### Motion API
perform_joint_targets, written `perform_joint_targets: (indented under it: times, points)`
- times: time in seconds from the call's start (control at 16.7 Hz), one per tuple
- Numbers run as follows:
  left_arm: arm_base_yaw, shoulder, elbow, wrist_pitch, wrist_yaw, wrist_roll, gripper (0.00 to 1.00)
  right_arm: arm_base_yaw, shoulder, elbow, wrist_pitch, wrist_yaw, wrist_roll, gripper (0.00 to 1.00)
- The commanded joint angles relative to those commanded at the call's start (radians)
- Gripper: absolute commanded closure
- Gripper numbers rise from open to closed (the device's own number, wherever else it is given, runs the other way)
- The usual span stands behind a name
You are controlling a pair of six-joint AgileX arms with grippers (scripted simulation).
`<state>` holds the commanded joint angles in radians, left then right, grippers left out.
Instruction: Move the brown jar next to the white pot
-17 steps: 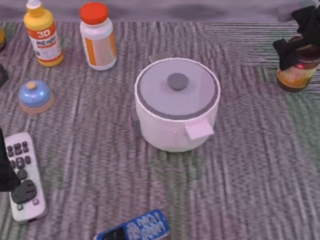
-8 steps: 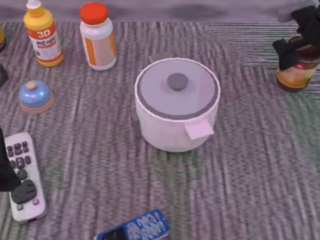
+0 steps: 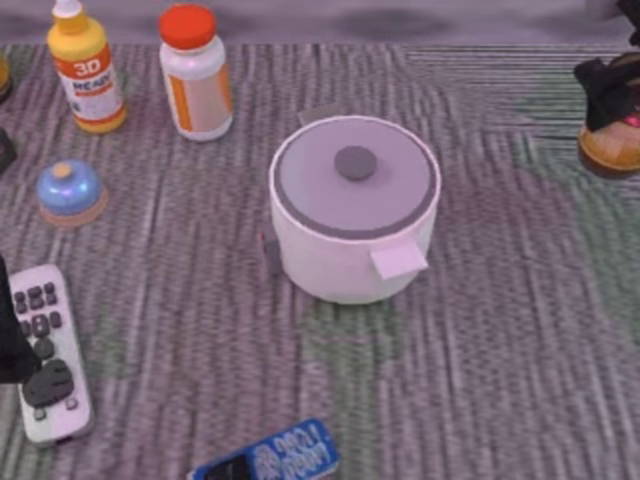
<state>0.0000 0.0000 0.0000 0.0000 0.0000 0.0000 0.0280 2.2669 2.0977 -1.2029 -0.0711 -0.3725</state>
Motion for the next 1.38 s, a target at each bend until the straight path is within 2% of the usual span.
perform_joint_targets:
  times: [0.3,0.78,0.96,1.38]
  points:
    - [0.0,0.0,0.0,0.0,0.0,0.0,0.0,0.011,-0.204,-0.194,-0.019,-0.001,0.0,1.0]
    - [0.0,0.0,0.0,0.0,0.0,0.0,0.0,0.024,-0.211,-0.213,-0.007,0.006,0.037,1.0]
    - [0.0,0.0,0.0,0.0,0.0,0.0,0.0,0.074,-0.215,-0.259,0.033,0.032,0.166,1.0]
    - [0.0,0.0,0.0,0.0,0.0,0.0,0.0,0.234,-0.239,-0.41,0.162,0.114,0.595,1.0]
